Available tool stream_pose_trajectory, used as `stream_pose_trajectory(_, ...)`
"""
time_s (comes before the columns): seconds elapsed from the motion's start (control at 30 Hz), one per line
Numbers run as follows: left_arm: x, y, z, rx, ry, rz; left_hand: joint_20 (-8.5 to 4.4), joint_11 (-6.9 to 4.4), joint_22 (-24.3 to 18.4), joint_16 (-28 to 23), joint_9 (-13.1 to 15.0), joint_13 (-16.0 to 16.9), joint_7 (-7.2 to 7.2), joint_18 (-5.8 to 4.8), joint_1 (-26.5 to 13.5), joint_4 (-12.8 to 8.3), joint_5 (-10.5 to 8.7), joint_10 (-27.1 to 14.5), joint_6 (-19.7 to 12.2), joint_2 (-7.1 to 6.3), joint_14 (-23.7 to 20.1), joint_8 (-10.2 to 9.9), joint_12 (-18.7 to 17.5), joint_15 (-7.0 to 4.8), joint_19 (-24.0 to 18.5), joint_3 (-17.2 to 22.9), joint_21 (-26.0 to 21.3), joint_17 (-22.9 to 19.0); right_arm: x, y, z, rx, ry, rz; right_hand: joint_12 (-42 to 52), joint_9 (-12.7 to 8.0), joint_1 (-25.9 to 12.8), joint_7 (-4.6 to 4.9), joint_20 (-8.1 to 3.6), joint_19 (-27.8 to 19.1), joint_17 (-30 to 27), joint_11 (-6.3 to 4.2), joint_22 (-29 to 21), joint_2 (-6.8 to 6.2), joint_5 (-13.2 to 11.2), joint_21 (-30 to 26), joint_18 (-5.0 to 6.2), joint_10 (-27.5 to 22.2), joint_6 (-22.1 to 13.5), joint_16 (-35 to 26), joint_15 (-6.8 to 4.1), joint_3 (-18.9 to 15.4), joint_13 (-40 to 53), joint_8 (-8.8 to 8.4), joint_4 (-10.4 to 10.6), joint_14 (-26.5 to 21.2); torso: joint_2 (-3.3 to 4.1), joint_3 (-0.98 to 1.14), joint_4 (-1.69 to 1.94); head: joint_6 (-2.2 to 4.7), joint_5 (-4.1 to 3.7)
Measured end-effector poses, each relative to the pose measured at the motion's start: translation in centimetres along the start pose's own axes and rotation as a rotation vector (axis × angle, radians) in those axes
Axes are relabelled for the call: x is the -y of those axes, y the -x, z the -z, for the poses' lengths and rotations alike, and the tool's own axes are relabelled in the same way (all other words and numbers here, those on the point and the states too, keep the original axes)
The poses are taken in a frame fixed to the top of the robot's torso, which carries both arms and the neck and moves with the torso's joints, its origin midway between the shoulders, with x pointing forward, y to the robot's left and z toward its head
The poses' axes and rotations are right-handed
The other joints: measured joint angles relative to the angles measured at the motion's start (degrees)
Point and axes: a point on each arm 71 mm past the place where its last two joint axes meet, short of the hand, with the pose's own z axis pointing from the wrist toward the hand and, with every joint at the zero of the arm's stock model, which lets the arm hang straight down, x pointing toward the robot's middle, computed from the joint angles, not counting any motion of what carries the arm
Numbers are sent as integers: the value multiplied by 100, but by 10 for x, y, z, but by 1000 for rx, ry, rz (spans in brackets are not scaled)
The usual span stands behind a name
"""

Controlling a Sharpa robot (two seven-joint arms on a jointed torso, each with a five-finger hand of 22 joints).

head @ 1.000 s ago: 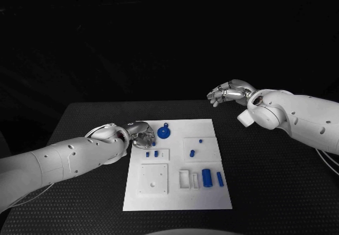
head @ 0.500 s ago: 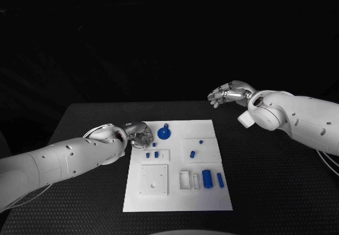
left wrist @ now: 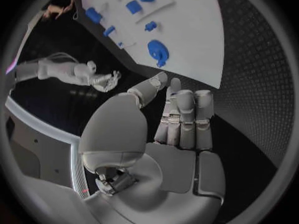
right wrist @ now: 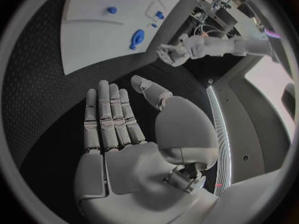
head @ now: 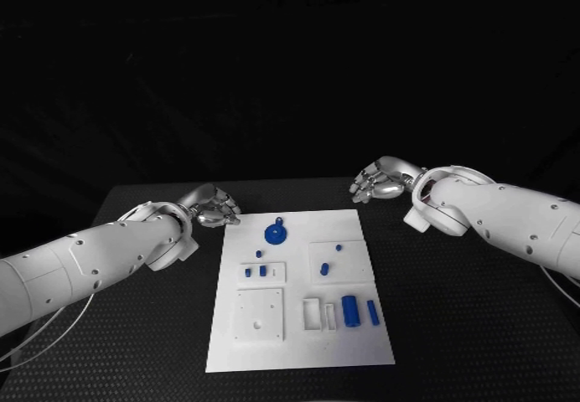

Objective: Assemble the parts on the task board

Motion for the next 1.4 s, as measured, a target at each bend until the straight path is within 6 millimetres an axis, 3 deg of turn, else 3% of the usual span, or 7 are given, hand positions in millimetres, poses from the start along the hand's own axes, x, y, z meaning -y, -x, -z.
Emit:
stream_pose_trajectory(0.17, -1, 6, 6, 33, 11, 216, 86, 59, -140, -452, 6, 9, 27, 3, -404, 152, 0, -59, -26, -43, -224, 0, -26, 48, -251, -297, -318, -207, 1, -20, 0, -26, 15, 198, -387, -60, 67, -7, -69, 256, -25, -17, 39, -67, -259, 137, 0, 254, 43, 71, -87, 40, -100, 0, -2, 228, 5, 3, 1, 4, -36)
stream_pose_trajectory(0.3, 5, 6, 9, 41, -10, 353, 162, 121, -304, -921, 13, 9, 51, 5, -649, 136, 0, -163, -91, -28, -483, 0, -26, 113, -532, -630, -671, -407, -3, -35, 1, -50, 40, 324, -593, -109, 87, -22, -143, 472, -38, -47, 47, -107, -420, 163, 1, 447, 59, 136, -195, 40, -128, 0, -2, 400, 7, 1, 8, -6, -46)
stream_pose_trajectory(0.47, 9, 5, 12, 42, -23, 496, 286, 268, -607, -1837, 12, -38, 83, 5, -750, 71, 0, -374, -205, 28, -862, 0, -66, 325, -923, -751, -1272, -777, -10, -54, 1, -80, 75, 447, -772, -139, 68, -69, -217, 666, -38, -77, 54, -206, -612, 199, 0, 636, 110, 203, -275, 62, -130, 0, 20, 579, 7, -3, 13, -31, -32)
stream_pose_trajectory(0.57, 12, 4, 14, 39, -29, 563, 334, 284, -715, -2254, 19, -58, 112, 5, -774, 23, 0, -428, -235, 55, -878, 0, -66, 386, -990, -799, -1493, -899, -11, -65, 2, -99, 89, 511, -861, -154, 73, -57, -244, 754, -38, -98, 54, -256, -656, 222, 1, 723, 142, 231, -316, 93, -130, 0, 51, 661, 7, -7, 12, -41, -24)
stream_pose_trajectory(0.83, 15, 2, 15, 35, -40, 641, 334, 284, -728, -2380, 18, -64, 112, 2, -729, -9, 0, -428, -235, 100, -858, 0, -66, 405, -990, -799, -1535, -906, -17, -82, 3, -112, 116, 603, -1038, -197, 133, -67, -276, 848, -60, -120, 58, -376, -834, 222, 1, 884, 204, 231, -335, 312, -123, 28, 143, 722, 7, -13, 12, -74, 2)
stream_pose_trajectory(1.4, 15, 2, 15, 36, -42, 683, 358, 283, -732, -2449, 23, -69, 112, -6, -729, -24, 0, -427, -235, 145, -838, -1, -66, 426, -966, -814, -1557, -906, -25, -105, 4, -147, 151, 658, -1151, -224, 133, -94, -275, 847, -84, -170, 87, -376, -834, 199, 1, 1098, 358, 231, -335, 472, -90, 95, 177, 722, 5, -14, 12, -127, 39)
